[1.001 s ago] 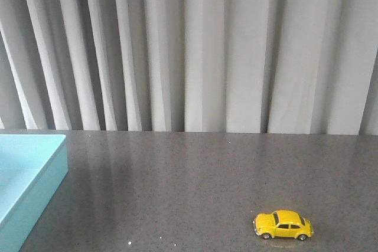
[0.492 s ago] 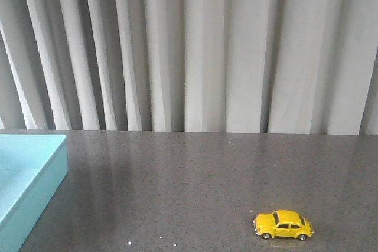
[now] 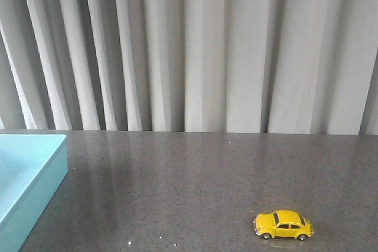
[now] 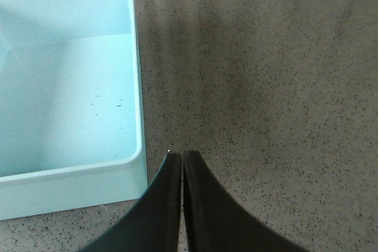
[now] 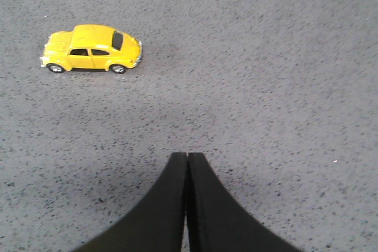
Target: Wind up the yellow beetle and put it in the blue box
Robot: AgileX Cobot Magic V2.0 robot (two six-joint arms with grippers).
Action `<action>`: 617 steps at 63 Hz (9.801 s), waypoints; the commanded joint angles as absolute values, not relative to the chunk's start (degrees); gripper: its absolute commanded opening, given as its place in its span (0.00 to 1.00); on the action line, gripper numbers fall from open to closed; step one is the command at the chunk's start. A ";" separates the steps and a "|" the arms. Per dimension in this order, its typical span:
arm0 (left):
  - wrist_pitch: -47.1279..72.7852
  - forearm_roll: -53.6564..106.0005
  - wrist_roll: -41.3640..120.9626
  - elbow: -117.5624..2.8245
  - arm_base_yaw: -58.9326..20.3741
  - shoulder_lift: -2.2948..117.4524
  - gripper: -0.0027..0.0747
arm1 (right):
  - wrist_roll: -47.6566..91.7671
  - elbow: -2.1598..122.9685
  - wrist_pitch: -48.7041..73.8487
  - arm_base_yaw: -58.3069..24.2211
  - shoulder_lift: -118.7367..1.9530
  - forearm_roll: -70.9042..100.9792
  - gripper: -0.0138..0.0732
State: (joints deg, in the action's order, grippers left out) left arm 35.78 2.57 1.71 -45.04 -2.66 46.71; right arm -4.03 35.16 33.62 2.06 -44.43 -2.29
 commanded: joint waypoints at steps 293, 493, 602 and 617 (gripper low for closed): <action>32.00 0.00 1.22 -46.92 -2.65 49.22 0.58 | 11.76 105.60 72.17 14.39 -112.72 5.51 0.80; 54.87 2.88 46.00 -97.23 -5.98 98.46 0.78 | 3.55 41.52 35.76 -4.28 -41.35 0.00 0.80; 68.71 7.48 59.68 -110.99 -5.85 121.06 0.33 | 3.55 41.52 35.76 -4.28 -41.35 0.00 0.80; 71.42 16.62 57.54 -117.37 -5.89 118.16 0.34 | 3.55 41.52 35.76 -4.28 -41.35 0.00 0.80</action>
